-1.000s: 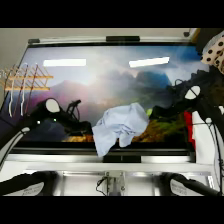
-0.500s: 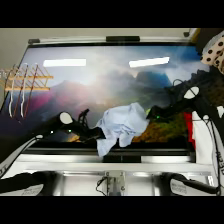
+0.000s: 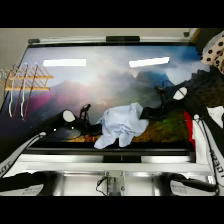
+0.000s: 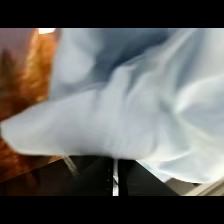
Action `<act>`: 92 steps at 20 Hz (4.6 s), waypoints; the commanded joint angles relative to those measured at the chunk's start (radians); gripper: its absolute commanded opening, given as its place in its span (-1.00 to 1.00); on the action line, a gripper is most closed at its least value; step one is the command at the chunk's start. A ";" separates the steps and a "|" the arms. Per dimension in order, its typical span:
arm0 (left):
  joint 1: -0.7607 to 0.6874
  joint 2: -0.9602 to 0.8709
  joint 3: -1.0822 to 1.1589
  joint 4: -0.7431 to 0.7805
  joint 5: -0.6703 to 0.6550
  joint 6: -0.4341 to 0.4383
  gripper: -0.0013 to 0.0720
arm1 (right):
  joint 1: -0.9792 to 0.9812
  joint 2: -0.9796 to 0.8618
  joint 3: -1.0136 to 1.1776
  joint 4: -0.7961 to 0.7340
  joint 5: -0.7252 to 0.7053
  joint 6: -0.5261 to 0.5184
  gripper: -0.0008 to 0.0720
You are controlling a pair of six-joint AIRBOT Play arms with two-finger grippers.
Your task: Fold the shirts.
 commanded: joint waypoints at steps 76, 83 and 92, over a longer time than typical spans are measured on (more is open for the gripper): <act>0.386 0.452 0.518 0.576 -0.041 0.029 -0.87 | 0.312 0.280 0.006 -0.122 -0.299 0.379 -0.80; 0.622 0.601 1.215 0.576 -0.054 -0.023 -0.87 | 0.198 0.745 0.628 -0.507 -0.218 0.373 -0.80; 0.645 0.710 1.231 0.523 -0.213 -0.048 -0.87 | 0.198 0.829 0.650 -0.437 -0.071 0.398 -0.80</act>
